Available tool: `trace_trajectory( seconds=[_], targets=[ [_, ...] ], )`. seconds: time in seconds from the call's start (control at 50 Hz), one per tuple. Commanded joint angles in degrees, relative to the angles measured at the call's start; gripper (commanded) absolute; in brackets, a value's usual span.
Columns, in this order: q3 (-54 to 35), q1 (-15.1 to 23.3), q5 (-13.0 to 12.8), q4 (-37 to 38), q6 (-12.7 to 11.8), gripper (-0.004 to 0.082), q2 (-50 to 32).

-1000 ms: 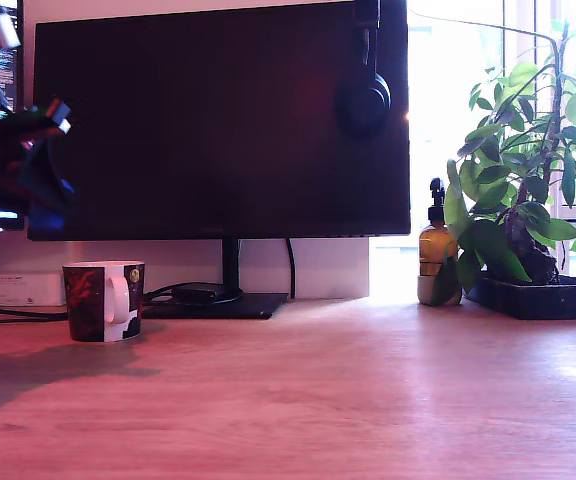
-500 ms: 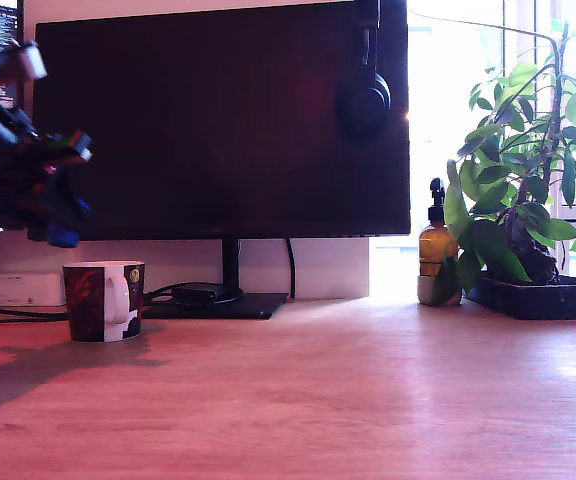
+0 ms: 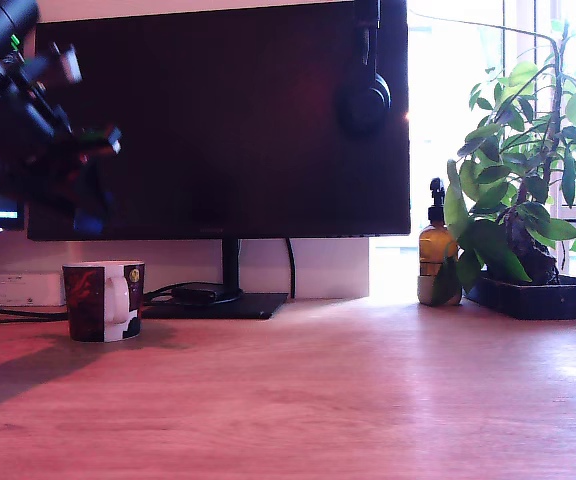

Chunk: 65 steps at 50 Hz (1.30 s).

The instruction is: Pick up the coffee capsules from the table one by one and drop them inside the nearest coffee cup

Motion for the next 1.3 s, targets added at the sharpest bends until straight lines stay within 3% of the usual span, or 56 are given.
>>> trace_trajectory(
  seconds=[0.0,0.06,0.48,1.28],
  targets=[
    [1.9,0.2,0.0,-1.4,0.5,0.0196,2.1],
    [3.7,0.2,0.0,-3.0,1.4,0.0196,3.4],
    [12.0,0.2,0.0,-11.6,1.5,0.0198,9.4],
    [13.1,0.1,0.0,-12.7,2.5,0.0198,10.8]
  ],
)
